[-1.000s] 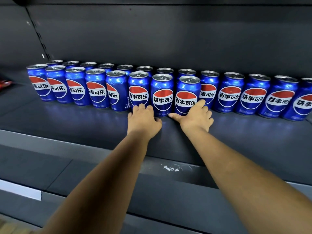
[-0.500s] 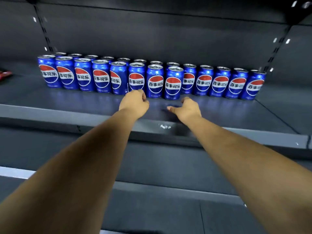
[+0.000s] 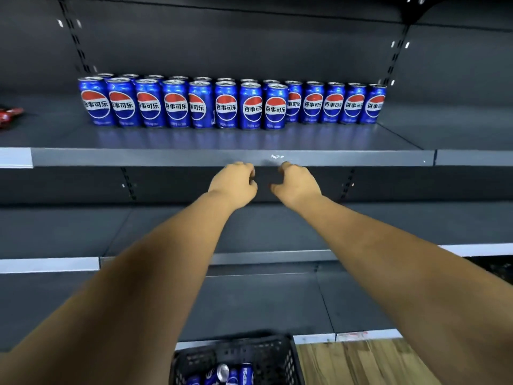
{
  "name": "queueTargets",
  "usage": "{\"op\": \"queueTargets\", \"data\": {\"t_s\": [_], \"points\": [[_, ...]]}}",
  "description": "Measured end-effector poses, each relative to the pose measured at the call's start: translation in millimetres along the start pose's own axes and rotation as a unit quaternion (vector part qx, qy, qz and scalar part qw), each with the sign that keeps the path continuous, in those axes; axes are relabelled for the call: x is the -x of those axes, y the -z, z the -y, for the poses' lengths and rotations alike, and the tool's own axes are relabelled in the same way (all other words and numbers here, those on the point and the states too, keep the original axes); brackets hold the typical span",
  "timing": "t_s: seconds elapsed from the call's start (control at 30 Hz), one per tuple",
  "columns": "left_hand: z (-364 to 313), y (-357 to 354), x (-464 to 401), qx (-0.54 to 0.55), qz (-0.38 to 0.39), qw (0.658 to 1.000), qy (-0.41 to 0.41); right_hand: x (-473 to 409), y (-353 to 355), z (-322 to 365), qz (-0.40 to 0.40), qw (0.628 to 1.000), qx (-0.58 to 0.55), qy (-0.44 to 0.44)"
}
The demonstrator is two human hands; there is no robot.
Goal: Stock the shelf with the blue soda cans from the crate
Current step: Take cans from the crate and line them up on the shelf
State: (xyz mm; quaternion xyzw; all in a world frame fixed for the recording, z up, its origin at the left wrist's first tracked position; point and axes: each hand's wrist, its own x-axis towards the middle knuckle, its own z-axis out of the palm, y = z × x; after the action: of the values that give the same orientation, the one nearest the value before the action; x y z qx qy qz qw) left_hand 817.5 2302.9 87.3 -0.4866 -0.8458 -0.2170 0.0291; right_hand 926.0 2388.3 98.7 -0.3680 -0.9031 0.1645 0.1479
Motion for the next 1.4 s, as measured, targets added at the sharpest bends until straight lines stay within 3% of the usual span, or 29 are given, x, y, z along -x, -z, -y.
{"op": "queueTargets", "data": {"t_s": [0.13,0.33,0.53,0.87,1.07,1.4], "points": [[-3.6,-7.3,25.2,-0.063,0.034,0.996,-0.044,25.4,-7.4,-1.4,0.028,0.999,0.037,0.006],[-21.9,-25.9,57.5,-0.092,0.076,0.992,-0.037,60.5,-18.3,-18.9,0.068,0.993,0.094,0.034],[-49.5,-61.3,93.4,-0.110,0.155,0.981,-0.021,102.2,-47.7,-51.5,0.138,0.986,0.095,0.013],[-69.1,-135.1,164.6,-0.153,0.222,0.962,0.051,160.3,-107.9,-120.4,0.227,0.968,0.085,-0.059],[-39.9,-167.5,201.4,-0.143,0.271,0.950,0.066,185.9,-154.2,-128.3,0.282,0.954,0.042,-0.092],[51.2,-214.6,278.3,-0.109,0.336,0.927,0.125,244.7,-251.6,-85.3,0.315,0.946,0.005,-0.073]]}}
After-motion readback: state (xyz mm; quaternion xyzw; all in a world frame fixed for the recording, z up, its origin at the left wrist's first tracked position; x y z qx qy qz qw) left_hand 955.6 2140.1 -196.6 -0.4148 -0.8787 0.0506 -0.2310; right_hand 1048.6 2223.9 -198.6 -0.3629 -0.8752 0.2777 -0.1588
